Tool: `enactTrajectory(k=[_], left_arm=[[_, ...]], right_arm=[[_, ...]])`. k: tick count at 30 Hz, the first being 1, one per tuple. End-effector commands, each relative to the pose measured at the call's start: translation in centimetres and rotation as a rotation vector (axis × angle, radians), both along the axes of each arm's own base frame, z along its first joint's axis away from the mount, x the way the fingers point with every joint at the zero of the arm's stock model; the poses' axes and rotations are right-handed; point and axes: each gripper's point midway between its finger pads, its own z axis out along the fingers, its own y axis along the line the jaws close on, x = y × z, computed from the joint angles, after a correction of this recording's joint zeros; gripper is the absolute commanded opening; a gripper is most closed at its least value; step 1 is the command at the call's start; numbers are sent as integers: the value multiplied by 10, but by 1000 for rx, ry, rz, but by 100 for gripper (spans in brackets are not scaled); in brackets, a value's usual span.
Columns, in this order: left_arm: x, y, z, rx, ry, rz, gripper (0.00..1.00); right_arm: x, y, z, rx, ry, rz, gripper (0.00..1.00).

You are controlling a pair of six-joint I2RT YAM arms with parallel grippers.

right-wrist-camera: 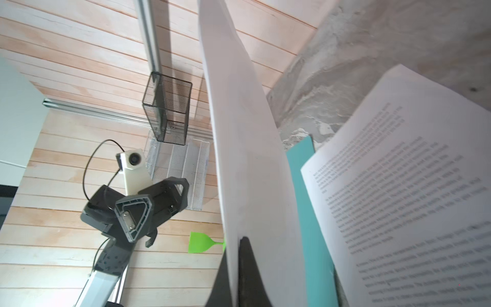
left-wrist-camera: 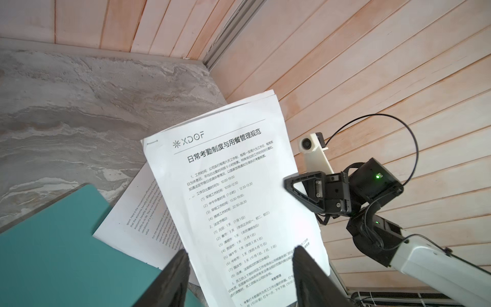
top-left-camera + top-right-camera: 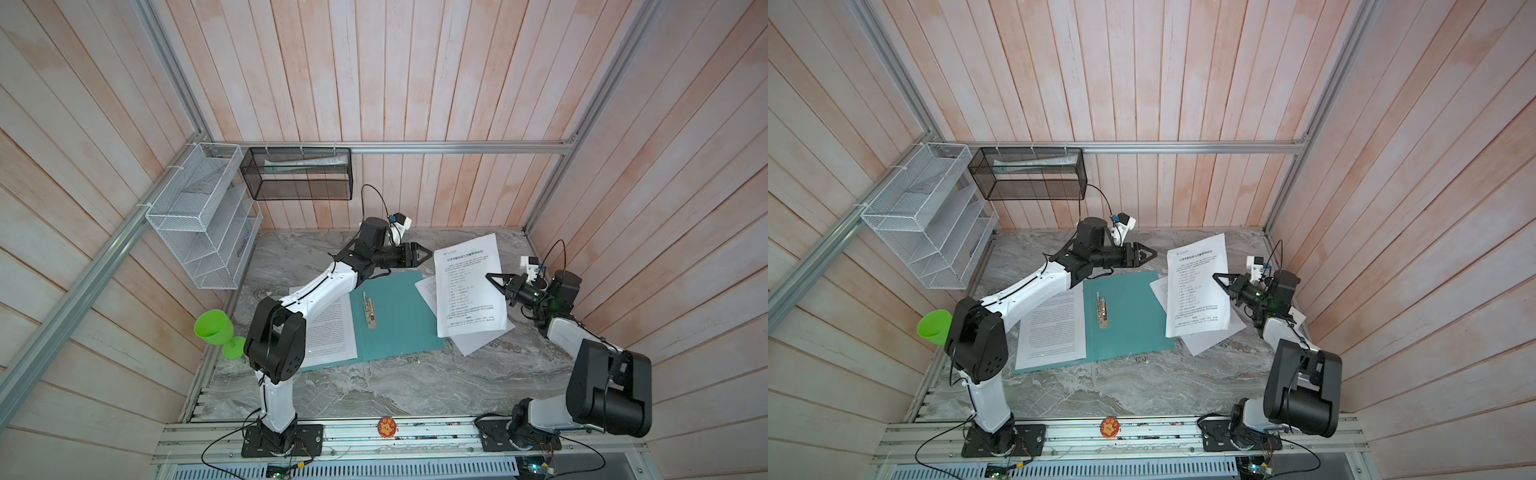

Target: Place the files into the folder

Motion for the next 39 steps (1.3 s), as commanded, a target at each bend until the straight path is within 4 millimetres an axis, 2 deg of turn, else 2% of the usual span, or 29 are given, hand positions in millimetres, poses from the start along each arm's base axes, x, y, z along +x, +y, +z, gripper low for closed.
enactTrajectory(k=[1, 5, 10, 12, 14, 18, 22, 27, 33, 39], left_arm=[[-4, 26, -13, 18, 42, 60, 64], [-17, 67, -15, 25, 43, 144, 64], [-40, 120, -22, 50, 45, 252, 66], [-49, 141, -31, 63, 58, 296, 72], [-58, 159, -38, 65, 67, 333, 74], [-72, 186, -59, 78, 100, 397, 76], [-78, 194, -74, 93, 128, 410, 76], [-77, 191, -84, 98, 150, 391, 76], [-76, 189, -90, 101, 160, 377, 75], [-78, 191, -95, 120, 168, 380, 75]], right_arm=[[5, 17, 32, 23, -37, 15, 0], [11, 56, 43, 54, -61, 86, 0], [22, 121, 33, 100, -50, 213, 0], [24, 153, 22, 106, -46, 287, 0], [28, 176, 4, 125, -18, 327, 0], [36, 207, -44, 147, 70, 368, 0], [43, 212, -82, 119, 131, 326, 0], [43, 203, -118, -22, 175, 274, 0], [38, 195, -141, -85, 211, 247, 0], [33, 184, -154, -111, 231, 212, 0]])
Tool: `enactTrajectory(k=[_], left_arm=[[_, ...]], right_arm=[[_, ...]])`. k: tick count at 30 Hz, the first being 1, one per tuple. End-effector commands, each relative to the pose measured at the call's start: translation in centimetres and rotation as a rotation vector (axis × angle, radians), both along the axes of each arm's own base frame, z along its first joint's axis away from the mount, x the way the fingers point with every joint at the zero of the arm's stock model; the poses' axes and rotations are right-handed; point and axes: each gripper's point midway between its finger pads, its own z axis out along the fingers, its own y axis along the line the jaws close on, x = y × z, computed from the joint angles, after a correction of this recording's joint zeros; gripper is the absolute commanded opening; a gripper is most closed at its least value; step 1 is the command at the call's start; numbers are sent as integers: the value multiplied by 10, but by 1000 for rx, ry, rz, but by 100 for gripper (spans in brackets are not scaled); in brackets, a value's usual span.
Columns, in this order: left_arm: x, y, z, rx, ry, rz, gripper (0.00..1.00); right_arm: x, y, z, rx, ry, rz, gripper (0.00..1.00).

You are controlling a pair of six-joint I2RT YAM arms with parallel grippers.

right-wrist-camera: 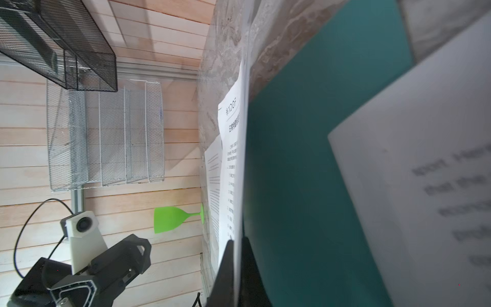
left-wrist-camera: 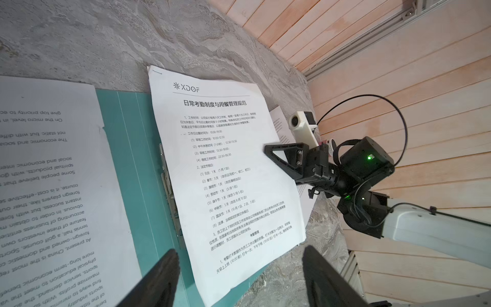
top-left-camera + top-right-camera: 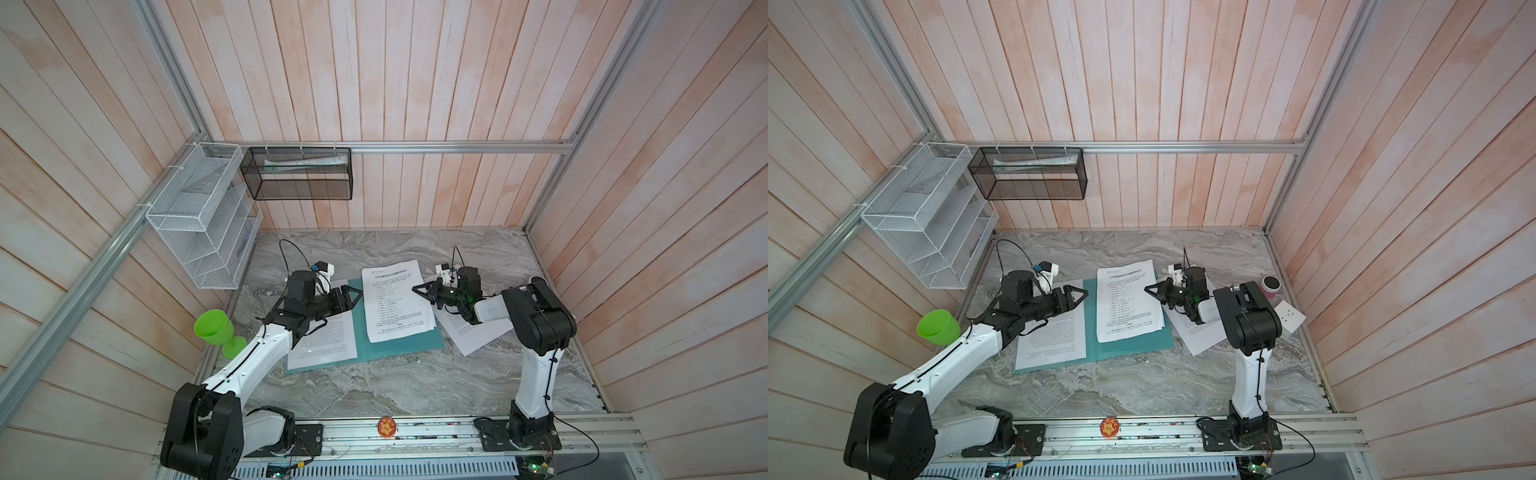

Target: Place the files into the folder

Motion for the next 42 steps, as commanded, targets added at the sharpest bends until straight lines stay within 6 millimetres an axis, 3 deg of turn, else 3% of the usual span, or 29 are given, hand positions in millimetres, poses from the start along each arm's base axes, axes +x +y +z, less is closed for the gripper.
enactTrajectory(k=[1, 16, 42], left_arm=[[-1, 2, -6, 15, 2, -10, 75], [-1, 0, -14, 13, 19, -19, 74], [1, -4, -25, 16, 39, -28, 74]], right_arm=[[-1, -10, 0, -47, -26, -24, 0], [-23, -33, -28, -177, -10, -58, 0], [-35, -37, -48, -228, 2, 22, 0]])
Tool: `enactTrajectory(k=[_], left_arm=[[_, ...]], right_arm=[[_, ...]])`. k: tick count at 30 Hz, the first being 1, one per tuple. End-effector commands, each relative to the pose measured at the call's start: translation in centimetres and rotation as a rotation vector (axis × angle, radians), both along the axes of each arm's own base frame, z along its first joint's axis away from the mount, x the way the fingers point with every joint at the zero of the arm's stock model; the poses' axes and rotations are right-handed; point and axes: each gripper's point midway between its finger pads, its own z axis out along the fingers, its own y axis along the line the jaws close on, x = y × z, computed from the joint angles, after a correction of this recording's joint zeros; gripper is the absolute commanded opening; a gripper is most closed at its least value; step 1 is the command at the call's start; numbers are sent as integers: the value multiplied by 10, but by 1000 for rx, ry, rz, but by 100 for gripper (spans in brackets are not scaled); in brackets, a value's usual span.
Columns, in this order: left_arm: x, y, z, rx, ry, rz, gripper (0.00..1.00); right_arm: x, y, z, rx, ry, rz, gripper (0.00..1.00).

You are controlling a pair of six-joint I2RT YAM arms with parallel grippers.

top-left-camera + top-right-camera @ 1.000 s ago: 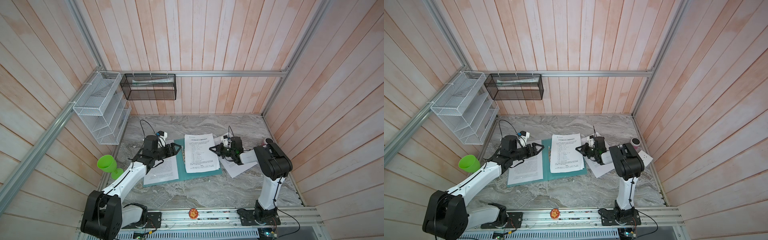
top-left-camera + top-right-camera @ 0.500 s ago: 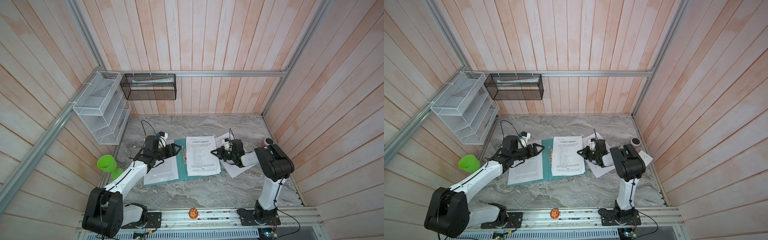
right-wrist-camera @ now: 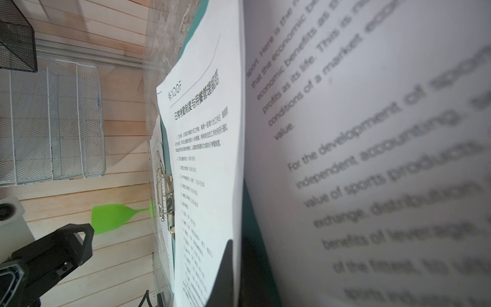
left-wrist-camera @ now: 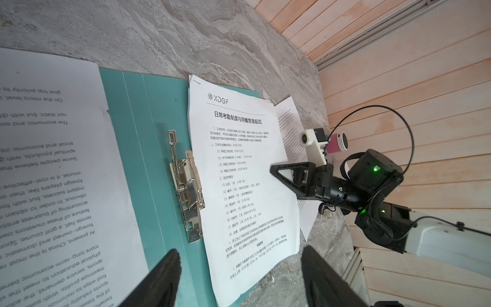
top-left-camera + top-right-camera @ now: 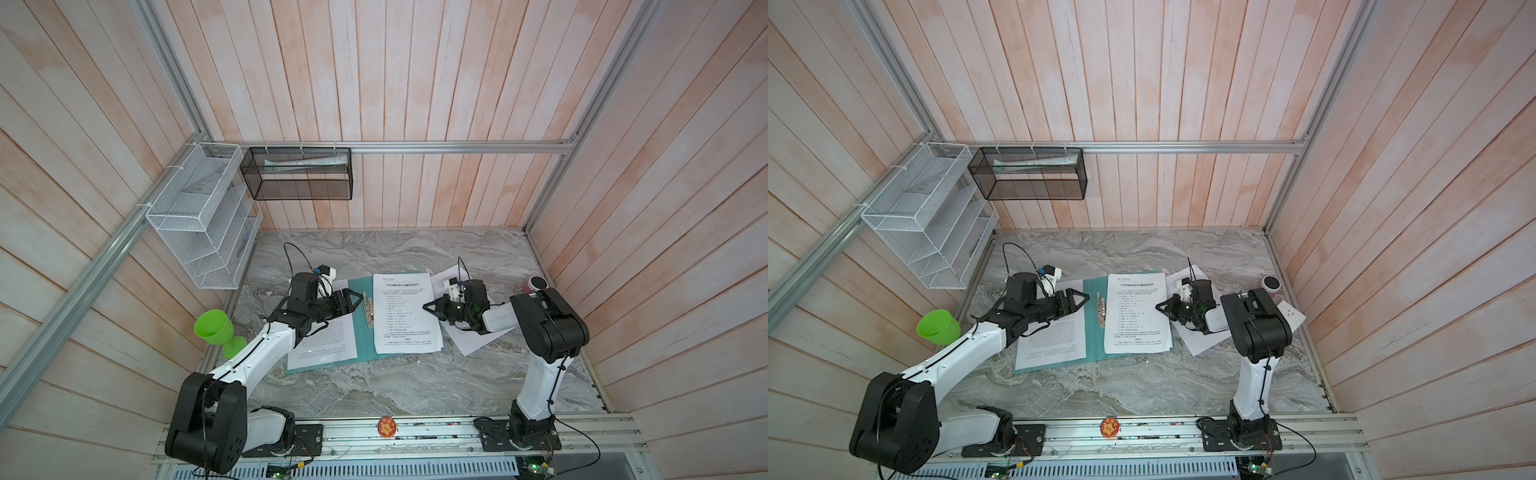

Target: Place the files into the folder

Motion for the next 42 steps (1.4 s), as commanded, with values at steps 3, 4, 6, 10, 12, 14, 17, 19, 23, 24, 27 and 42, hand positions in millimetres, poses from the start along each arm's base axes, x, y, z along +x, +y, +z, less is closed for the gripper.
enactTrajectory(k=[3, 4, 6, 10, 12, 14, 17, 19, 23, 24, 27, 42], left_arm=[[0, -4, -2, -1, -12, -22, 74], [0, -5, -2, -2, -12, -23, 74], [0, -5, -3, 0, -10, -26, 74], [-1, -5, -6, 6, -7, -26, 74], [-1, -5, -9, 10, 0, -29, 74], [-1, -6, -11, 11, 4, -31, 74], [-1, -6, -12, 10, 6, -33, 74], [-1, -6, -14, 11, 9, -33, 74], [-1, -6, -14, 12, 8, -36, 74], [-1, -6, -15, 12, 10, -36, 74], [-1, -6, -16, 12, 13, -37, 74], [-1, -8, -21, 12, 25, -41, 74]], right_arm=[[-1, 2, -4, -8, 2, 47, 0], [0, 5, -3, -7, -1, 59, 0], [2, 7, -2, -18, -13, 83, 0], [5, 12, 0, -42, -28, 131, 0], [6, 13, 0, -51, -35, 146, 0], [7, 15, 0, -53, -35, 159, 0], [8, 19, -2, -61, -33, 185, 0], [8, 22, -4, -73, -33, 204, 0], [10, 24, -6, -79, -34, 215, 0], [10, 24, -7, -81, -35, 219, 0], [10, 25, -9, -88, -31, 223, 0], [24, 24, 0, -170, -69, 264, 0]])
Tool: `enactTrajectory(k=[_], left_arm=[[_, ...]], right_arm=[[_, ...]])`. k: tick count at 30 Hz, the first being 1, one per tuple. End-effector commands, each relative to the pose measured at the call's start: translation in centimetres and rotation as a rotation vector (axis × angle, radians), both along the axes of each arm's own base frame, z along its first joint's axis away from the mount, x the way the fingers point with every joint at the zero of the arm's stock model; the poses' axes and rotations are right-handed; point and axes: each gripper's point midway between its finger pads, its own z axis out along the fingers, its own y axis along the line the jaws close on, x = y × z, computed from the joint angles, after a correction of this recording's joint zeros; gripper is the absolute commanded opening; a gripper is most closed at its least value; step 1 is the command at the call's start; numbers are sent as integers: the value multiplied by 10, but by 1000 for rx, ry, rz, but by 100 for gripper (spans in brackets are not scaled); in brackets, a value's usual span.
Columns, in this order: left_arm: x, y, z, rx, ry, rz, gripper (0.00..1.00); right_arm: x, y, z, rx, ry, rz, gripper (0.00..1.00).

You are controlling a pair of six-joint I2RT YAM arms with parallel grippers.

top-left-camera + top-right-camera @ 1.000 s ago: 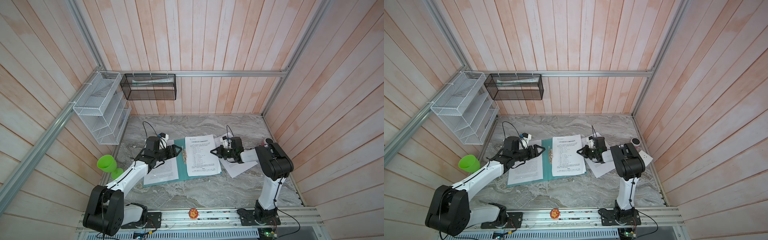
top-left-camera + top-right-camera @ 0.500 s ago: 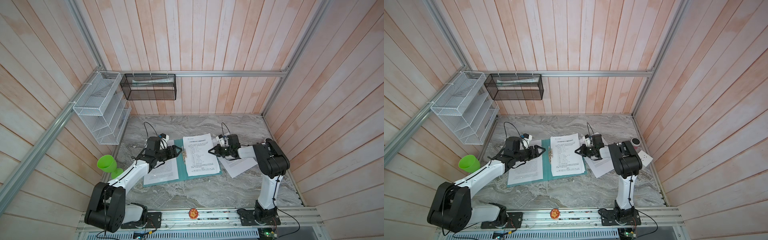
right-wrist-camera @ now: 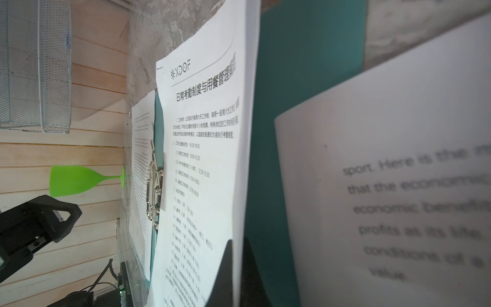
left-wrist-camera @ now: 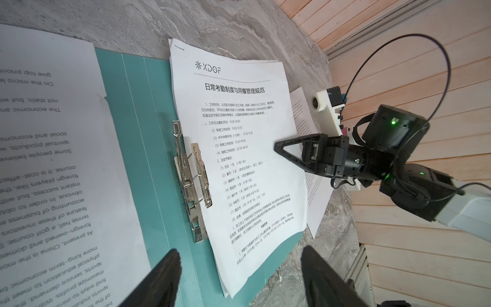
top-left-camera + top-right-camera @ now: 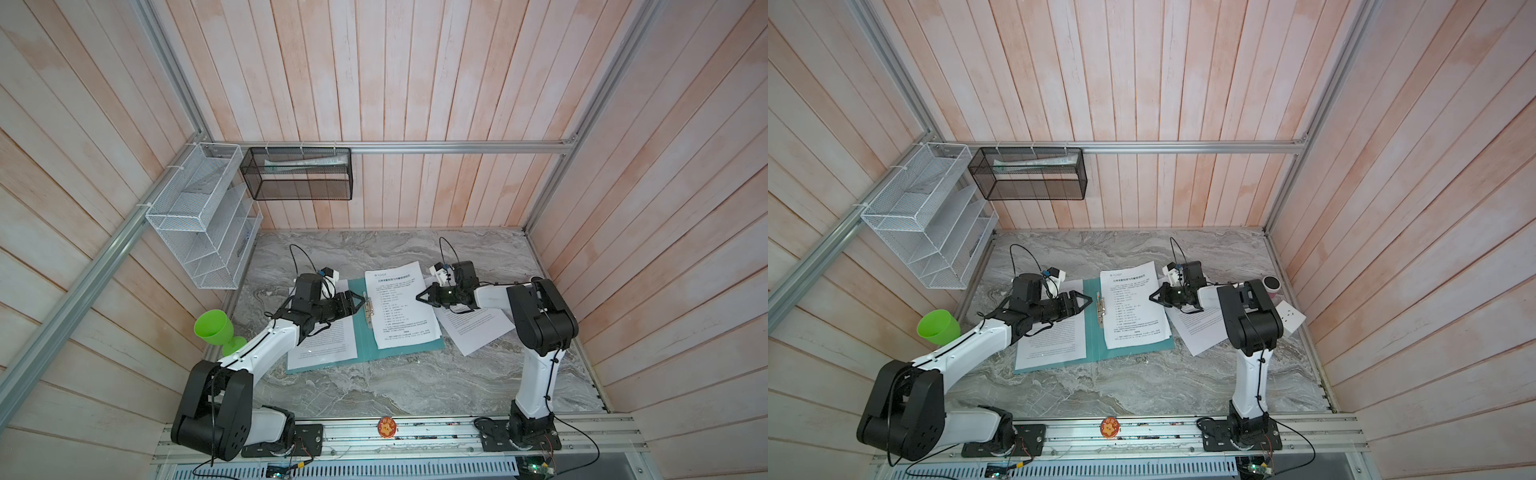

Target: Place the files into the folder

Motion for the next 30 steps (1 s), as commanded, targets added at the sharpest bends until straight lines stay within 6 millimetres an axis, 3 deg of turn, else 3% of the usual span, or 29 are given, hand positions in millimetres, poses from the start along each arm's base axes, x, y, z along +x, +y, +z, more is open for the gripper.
enactTrajectory(k=[1, 11, 20, 24, 30], left_arm=[[-3, -4, -3, -4, -8, -27, 74], [-4, -6, -4, -2, -8, -30, 74], [-6, -8, -6, 2, -1, -35, 74], [-6, -8, -6, 4, -2, -34, 74], [-6, -9, -6, 5, 0, -34, 74]], right_arm=[[-8, 0, -13, -36, 30, 30, 0], [-16, 0, -6, -52, 5, 72, 0], [-7, 1, -2, -78, -8, 78, 1], [-10, 3, 0, -78, -8, 79, 21], [-14, 6, -2, -101, -4, 83, 26]])
